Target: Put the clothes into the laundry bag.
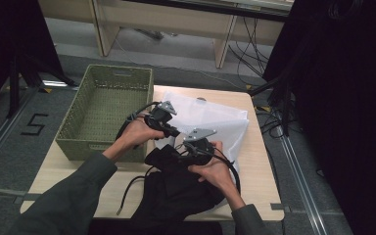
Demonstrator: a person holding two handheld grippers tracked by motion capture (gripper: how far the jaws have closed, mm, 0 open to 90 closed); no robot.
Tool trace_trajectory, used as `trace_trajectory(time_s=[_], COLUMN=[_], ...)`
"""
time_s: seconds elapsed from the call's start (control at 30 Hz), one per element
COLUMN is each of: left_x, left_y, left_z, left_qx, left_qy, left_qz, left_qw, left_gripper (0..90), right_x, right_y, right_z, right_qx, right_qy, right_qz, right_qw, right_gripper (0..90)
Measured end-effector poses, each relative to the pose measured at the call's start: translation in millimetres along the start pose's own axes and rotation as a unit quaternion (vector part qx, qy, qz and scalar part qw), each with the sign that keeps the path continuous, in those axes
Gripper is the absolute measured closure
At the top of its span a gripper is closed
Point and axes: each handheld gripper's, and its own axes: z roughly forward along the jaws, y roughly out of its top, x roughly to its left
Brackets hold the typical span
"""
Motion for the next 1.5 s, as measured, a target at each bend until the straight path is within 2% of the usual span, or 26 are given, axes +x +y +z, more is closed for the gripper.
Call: trace_trajectory(time_s=[0.03,0.07,0.1,0.23,0.27,0.3,0.33,0.37,0.47,0.53,0.57,0.6,0.63,0.67,0.7,0.8,0.9,0.97,1.07,1.2,1.23,1.3,1.37,1.4,1.47,1.5], left_x=[-1.4,0.1,-0.1,2.6,2.6,2.9,3.0,2.1,0.3,-1.0,-2.8,-4.0,-3.9,-3.8,-4.6,-1.1,-1.0,-2.9,-4.8,-8.3,-9.8,-12.5,-15.2,-16.2,-18.7,-20.2], left_y=[-0.1,0.9,0.9,-0.1,-0.8,-1.3,-2.0,-2.4,-3.5,-3.8,-4.1,-4.3,-4.3,-5.2,-6.2,-7.5,-7.8,-8.1,-7.7,-6.4,-5.6,-3.5,-1.3,-0.1,1.1,1.5], left_z=[-1.2,-0.6,-0.3,0.0,0.2,-0.3,-1.9,-2.2,-4.5,-6.1,-5.9,-5.9,-5.7,-4.7,-3.6,-0.8,0.8,0.1,0.1,2.2,3.2,4.8,7.6,8.8,11.1,12.0], left_qx=[0.011,0.007,0.006,0.012,0.007,0.004,0.005,0.004,0.007,0.007,0.003,0.008,0.009,0.011,0.009,0.017,0.007,0.012,0.005,0.003,0.0,0.002,0.003,0.003,0.002,0.002], left_qy=[-0.001,-0.001,0.0,0.003,0.006,0.007,0.006,0.006,0.009,0.005,0.005,0.005,0.004,0.001,0.001,-0.003,-0.001,-0.003,-0.003,-0.001,-0.001,-0.002,-0.004,-0.003,-0.006,-0.006], left_qz=[-0.004,0.012,0.01,0.017,0.01,0.007,0.01,0.008,0.016,0.019,0.016,0.019,0.026,0.029,0.02,0.024,0.022,0.021,0.021,0.025,0.025,0.033,0.035,0.04,0.039,0.037], left_qw=[0.9999,0.9999,0.9999,0.9998,0.9999,0.9999,0.9999,0.9999,0.9998,0.9998,0.9999,0.9998,0.9996,0.9995,0.9997,0.9996,0.9997,0.9997,0.9998,0.9997,0.9997,0.9995,0.9994,0.9992,0.9992,0.9993], left_gripper=[88.4,88.4,88.4,88.4,88.4,88.4,88.4,88.4,88.4,88.4,88.4,88.3,88.2,88.2,88.2,88.1,88.1,88.1,88.1,88.1,88.1,88.1,88.1,88.1,88.1,88.1], right_x=[-0.3,-1.8,-2.4,2.4,1.7,4.8,4.7,0.7,-9.7,-24.6,-29.0,-35.4,-39.8,-42.5,-43.6,-43.1,-38.6,-32.3,-24.5,-26.4,-24.6,-20.2,-11.3,-7.6,2.2,4.5], right_y=[-1.1,-4.9,-8.1,-13.5,-13.8,-12.6,-11.7,-11.5,-9.2,-12.1,-16.1,-22.8,-32.9,-35.8,-39.9,-33.0,-24.9,-22.7,-29.3,-53.7,-61.3,-75.1,-81.9,-85.0,-88.5,-89.0], right_z=[3.0,11.6,18.4,22.4,21.0,16.6,12.6,8.2,-1.6,0.8,5.0,12.1,20.3,23.0,25.7,17.0,-5.2,-28.8,-65.6,-96.3,-99.3,-100.8,-102.8,-101.0,-95.9,-93.9], right_qx=[0.012,0.007,0.015,0.051,0.055,0.065,0.068,0.059,0.056,0.078,0.09,0.112,0.134,0.138,0.143,0.108,0.055,0.033,0.022,0.055,0.061,0.044,0.06,0.065,0.069,0.074], right_qy=[0.007,0.009,0.017,0.036,0.033,0.027,0.024,0.014,-0.043,-0.095,-0.112,-0.134,-0.139,-0.135,-0.124,-0.118,-0.085,-0.047,-0.038,-0.062,-0.057,-0.043,-0.017,-0.008,0.027,0.031], right_qz=[0.0,-0.005,-0.006,-0.045,-0.061,-0.04,-0.042,-0.07,-0.074,-0.083,-0.073,-0.078,-0.058,-0.061,-0.041,-0.007,0.003,0.002,0.013,0.041,0.053,0.069,0.071,0.053,0.049,0.042], right_qw=[0.9999,0.9999,0.9997,0.997,0.9961,0.9967,0.9965,0.9957,0.9948,0.9889,0.9869,0.9816,0.9794,0.9792,0.9811,0.9871,0.9948,0.9984,0.999,0.9958,0.995,0.9957,0.9955,0.9964,0.996,0.9959], right_gripper=[40.6,41.9,47.5,84.5,86.4,87.4,87.7,87.9,88.0,88.0,88.0,88.0,87.6,86.9,83.9,66.8,52.9,48.7,45.5,44.2,43.1,41.3,40.6,39.0,35.3,32.5])
